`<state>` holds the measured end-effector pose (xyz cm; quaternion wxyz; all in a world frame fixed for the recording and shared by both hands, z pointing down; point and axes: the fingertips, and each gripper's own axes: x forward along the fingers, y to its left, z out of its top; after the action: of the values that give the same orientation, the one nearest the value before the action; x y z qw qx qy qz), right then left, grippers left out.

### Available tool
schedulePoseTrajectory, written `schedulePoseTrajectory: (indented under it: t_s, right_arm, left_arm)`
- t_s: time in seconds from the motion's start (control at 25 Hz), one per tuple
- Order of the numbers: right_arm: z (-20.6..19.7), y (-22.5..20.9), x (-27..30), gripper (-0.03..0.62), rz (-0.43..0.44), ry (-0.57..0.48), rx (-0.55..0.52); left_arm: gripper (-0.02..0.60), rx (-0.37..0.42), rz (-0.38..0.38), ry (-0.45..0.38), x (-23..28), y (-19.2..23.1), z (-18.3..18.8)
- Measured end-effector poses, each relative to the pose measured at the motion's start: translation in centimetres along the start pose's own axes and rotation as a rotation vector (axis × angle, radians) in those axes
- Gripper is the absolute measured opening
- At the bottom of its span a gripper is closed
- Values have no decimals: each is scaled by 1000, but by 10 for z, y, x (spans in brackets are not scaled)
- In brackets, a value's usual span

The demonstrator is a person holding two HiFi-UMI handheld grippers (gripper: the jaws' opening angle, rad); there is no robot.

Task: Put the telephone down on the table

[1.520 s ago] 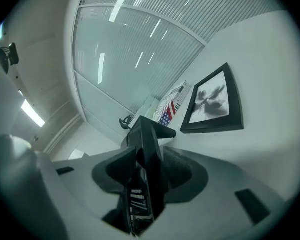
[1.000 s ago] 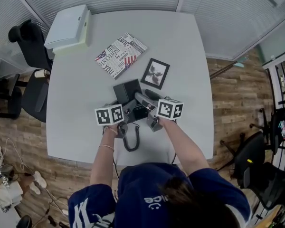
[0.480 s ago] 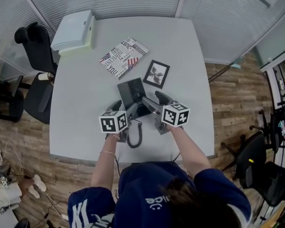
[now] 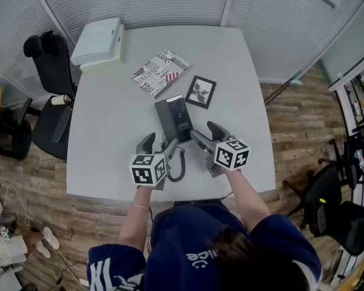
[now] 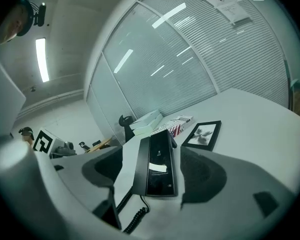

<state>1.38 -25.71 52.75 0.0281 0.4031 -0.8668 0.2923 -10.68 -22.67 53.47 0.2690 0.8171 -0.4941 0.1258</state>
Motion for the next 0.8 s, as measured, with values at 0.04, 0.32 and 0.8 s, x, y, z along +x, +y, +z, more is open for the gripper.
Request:
schedulePoseTrajectory:
  t_s: [0.04, 0.32, 0.8]
  right_arm:
    - [-1, 3, -4, 357, -2, -8, -1]
    - [-10, 27, -26, 357, -12, -69, 11]
    - [-45, 35, -52, 357, -71, -37, -53]
  left_arm:
    - [327, -2, 0, -10, -6, -2, -2]
    - [327, -6, 26, -67, -42, -3, -17]
    - [327, 21, 87, -109, -72, 9, -37]
